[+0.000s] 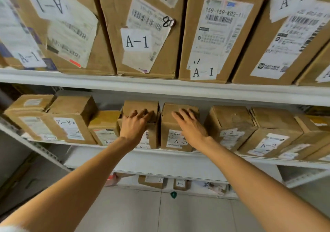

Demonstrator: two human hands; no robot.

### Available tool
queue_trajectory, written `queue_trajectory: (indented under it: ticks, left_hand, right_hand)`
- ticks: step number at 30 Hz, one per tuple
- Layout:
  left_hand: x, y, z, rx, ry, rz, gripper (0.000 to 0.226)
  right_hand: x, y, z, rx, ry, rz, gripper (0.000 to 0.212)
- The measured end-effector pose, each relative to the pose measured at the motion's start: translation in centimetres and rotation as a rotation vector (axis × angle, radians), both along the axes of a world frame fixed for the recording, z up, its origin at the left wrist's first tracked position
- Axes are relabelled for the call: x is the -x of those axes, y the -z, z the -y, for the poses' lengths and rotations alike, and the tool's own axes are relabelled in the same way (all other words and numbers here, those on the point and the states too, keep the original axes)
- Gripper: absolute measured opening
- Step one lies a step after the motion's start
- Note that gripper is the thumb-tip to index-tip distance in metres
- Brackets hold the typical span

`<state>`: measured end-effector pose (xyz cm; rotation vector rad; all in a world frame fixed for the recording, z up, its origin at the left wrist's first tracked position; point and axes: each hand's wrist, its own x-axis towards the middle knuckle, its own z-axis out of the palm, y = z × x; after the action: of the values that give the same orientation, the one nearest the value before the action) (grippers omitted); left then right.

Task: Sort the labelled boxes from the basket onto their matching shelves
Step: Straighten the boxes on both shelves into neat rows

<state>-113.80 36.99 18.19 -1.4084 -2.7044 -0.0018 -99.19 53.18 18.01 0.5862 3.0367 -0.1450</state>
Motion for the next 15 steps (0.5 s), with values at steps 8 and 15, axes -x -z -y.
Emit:
queue_trajectory:
  ticks: [8, 15]
  left_hand:
    - [-1.7, 0.2, -2.5, -0.149, 0.096, 0.050, 0.042]
    - [-2.2, -0.2, -2.7, -0.157, 0.134, 0.134, 0.044]
  right_hand:
    - [-2.1, 0.2, -1.8, -0.050, 0.069, -0.002, 0.090]
    - [-2.3, -1.2, -1.7, -0.090, 0.019, -0.051, 0.079]
